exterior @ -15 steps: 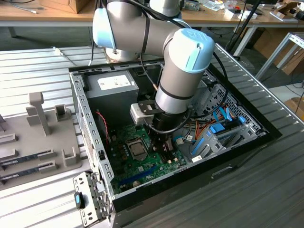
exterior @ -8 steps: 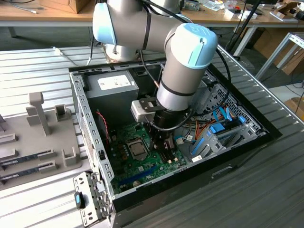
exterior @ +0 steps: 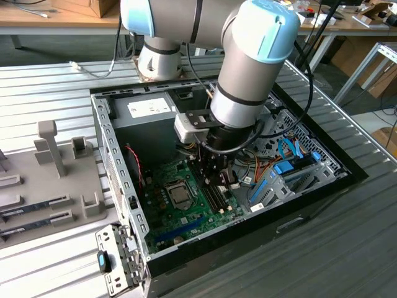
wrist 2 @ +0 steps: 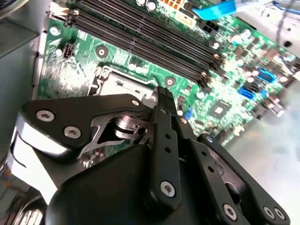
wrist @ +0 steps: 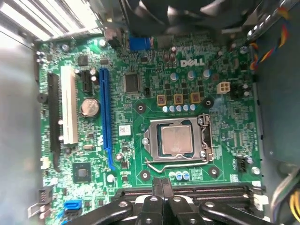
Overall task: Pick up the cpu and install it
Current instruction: 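Install the second cpu locking lever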
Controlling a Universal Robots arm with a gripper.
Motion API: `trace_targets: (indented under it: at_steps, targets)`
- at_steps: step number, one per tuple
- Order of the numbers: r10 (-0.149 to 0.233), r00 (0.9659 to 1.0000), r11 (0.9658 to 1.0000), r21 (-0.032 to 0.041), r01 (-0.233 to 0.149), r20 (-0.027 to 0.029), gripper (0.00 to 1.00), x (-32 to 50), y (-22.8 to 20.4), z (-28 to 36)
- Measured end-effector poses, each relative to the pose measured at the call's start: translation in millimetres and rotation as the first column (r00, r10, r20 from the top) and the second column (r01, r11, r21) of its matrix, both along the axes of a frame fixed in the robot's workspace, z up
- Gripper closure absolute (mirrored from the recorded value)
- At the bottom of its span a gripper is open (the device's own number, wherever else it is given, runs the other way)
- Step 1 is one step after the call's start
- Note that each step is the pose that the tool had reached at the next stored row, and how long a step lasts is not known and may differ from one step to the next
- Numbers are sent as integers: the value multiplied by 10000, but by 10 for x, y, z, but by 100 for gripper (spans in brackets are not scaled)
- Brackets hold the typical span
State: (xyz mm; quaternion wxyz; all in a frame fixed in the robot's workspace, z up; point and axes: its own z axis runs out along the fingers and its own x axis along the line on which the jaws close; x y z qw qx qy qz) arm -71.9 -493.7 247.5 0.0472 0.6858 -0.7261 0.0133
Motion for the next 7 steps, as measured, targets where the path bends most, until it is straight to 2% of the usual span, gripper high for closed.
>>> trace_targets:
  at_steps: [1, 7]
  targets:
    - [0, 10000, 10000, 6, 0, 0, 89, 0, 0, 44]
    - [0, 10000, 10000, 9, 0, 0, 89, 0, 0, 50]
